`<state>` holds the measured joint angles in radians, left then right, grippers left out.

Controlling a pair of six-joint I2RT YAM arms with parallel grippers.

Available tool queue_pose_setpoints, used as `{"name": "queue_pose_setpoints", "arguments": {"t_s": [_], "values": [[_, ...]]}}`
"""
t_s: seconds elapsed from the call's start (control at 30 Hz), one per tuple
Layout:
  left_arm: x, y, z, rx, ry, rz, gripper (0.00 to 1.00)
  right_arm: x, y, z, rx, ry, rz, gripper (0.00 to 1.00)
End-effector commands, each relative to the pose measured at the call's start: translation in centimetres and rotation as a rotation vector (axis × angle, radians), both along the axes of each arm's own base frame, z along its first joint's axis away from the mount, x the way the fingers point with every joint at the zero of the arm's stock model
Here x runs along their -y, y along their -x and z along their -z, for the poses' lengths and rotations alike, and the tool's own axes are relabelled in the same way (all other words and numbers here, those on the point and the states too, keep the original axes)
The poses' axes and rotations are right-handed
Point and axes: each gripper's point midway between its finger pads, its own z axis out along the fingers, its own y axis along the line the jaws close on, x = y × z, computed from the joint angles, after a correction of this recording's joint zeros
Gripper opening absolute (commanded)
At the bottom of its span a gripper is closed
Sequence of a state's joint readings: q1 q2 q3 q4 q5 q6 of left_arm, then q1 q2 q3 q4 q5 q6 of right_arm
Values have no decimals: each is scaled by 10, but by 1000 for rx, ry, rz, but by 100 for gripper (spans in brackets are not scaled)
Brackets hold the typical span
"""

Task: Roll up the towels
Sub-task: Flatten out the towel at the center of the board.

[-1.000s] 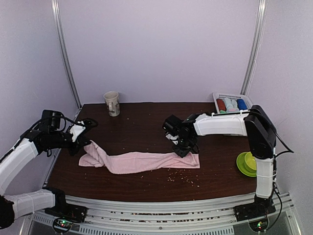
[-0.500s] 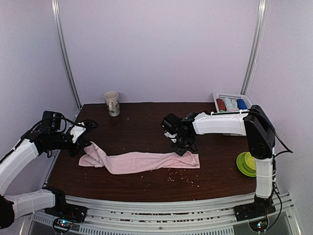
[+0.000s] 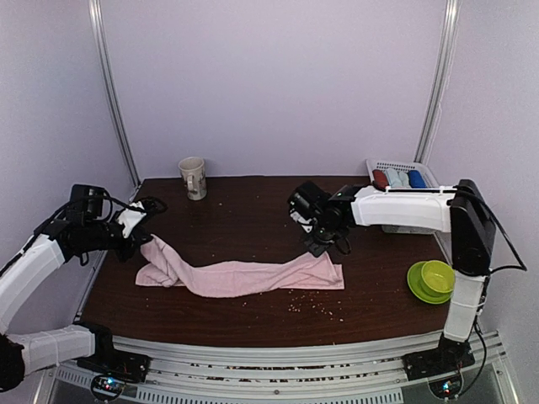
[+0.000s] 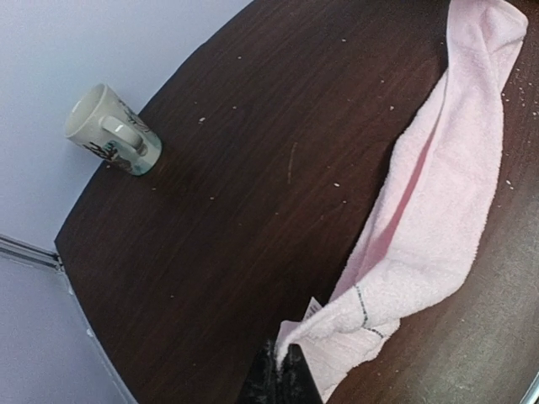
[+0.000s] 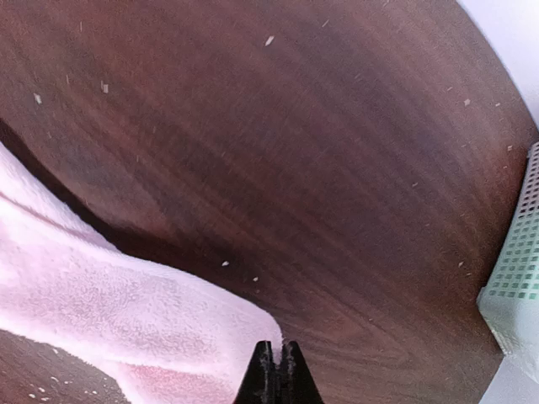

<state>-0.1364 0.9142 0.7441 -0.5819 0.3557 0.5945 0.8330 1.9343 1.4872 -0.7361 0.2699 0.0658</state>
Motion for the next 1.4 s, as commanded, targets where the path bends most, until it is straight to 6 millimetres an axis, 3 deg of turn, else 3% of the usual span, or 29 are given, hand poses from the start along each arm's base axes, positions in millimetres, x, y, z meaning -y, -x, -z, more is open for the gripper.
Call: {"name": "queue_pose_setpoints", "arguments": {"t_s": [0.0,0.1,0.27,0.6,0.7,0.83,0.93,1.1,1.27,1.37], "values": [[-11,-33,-68,187,-1,-87,0,13,-24,-93,255,-217,80,0],[-10,-39,-101,243,3,-87,0,28,-21,-148,396,-331,90,0],[-13,-35,-150,339,11,-101,0,55,1,-217,549,-475,92,0],[-18,27,-207,534,40,-76,0,106,83,-301,715,-813,19,0],[-20,40,-220,573,43,-79,0,124,96,-315,760,-854,46,0],[-20,29,-211,518,44,-90,0,134,80,-301,771,-755,141,0],[-17,-5,-170,384,16,-100,0,137,52,-277,770,-615,245,0],[-11,-64,-96,217,-19,-102,0,133,-16,-221,711,-488,340,0],[-11,-128,-28,89,-86,-128,0,136,-97,-151,608,-408,399,0],[-14,-164,7,36,-132,-155,0,137,-135,-125,586,-378,404,0]]}}
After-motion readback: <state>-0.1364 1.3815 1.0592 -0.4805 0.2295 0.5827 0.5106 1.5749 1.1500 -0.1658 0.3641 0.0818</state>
